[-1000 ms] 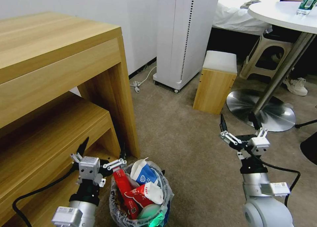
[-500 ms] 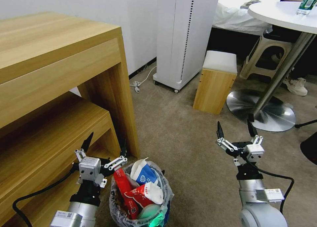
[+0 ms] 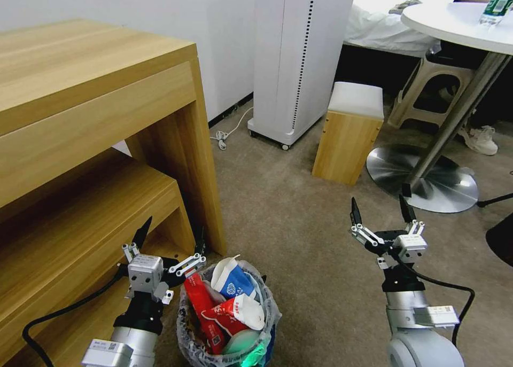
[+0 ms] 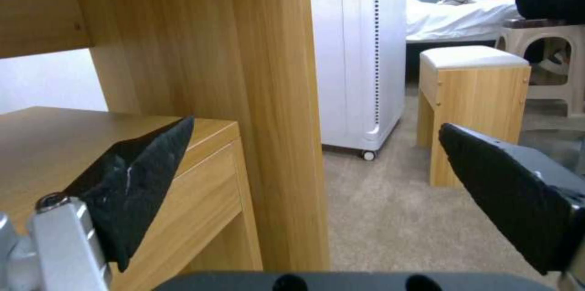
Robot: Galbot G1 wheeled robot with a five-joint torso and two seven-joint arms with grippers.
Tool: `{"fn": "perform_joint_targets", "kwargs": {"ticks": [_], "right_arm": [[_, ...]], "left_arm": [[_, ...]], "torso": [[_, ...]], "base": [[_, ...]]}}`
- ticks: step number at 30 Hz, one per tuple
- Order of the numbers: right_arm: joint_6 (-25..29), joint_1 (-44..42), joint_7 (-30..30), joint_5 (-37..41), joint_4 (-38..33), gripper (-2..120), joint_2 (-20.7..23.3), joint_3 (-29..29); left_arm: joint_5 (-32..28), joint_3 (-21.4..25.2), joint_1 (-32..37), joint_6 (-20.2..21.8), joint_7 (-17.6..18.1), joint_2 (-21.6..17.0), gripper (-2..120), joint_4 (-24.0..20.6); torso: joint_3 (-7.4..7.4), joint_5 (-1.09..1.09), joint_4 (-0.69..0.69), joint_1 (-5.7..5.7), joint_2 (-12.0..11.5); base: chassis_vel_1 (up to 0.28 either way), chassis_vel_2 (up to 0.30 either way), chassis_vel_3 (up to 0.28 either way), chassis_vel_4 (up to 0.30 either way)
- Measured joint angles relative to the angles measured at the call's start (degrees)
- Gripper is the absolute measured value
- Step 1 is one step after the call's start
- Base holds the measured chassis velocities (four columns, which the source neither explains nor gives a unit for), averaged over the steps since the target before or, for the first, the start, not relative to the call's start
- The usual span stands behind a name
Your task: Pick up the trash bin and place the garbage on the floor into it.
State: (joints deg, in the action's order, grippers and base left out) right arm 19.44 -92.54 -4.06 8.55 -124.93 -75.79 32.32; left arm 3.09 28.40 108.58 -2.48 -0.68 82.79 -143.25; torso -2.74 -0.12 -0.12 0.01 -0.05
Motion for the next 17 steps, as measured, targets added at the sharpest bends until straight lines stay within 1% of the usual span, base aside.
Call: {"fn": "perform_joint_targets", "kwargs": {"ticks": [17], "right_arm": [[-0.1,0.0,0.0,0.0,0.0,100,0.0,0.0]], "left_arm": [[0.0,0.0,0.0,0.1,0.1,0.0,100,0.0]], "torso": [[0.00,0.00,0.00,0.00,0.0]], "base": [[0.000,0.000,0.000,0.000]]}}
